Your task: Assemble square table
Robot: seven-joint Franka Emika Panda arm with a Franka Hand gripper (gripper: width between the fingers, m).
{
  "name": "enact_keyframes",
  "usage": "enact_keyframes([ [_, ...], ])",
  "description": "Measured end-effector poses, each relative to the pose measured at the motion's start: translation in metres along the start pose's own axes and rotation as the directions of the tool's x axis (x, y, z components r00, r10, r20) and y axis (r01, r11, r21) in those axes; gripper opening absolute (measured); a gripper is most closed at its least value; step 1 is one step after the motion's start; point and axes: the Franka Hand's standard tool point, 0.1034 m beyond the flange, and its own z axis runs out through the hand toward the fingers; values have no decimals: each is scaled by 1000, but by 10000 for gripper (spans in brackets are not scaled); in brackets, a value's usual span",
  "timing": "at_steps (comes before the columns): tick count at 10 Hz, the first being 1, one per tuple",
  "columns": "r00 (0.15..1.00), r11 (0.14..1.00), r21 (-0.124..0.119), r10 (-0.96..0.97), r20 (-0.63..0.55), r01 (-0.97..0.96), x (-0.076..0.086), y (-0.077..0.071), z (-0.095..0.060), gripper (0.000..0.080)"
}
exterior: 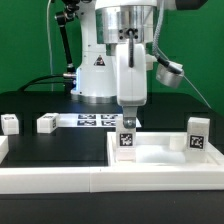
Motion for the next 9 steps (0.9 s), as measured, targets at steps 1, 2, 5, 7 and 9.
enact_keyframes([
  [1,996,997,2,83,17,-83,1,-1,0,290],
  [2,988,988,3,153,24,-153,1,-1,0,290],
  [5,941,941,-2,338,28,-338,0,-2,1,290],
  [7,936,937,-1,350,28,-350,0,-2,1,295],
  [9,957,957,-1,288,27,-289,0,-2,1,471],
])
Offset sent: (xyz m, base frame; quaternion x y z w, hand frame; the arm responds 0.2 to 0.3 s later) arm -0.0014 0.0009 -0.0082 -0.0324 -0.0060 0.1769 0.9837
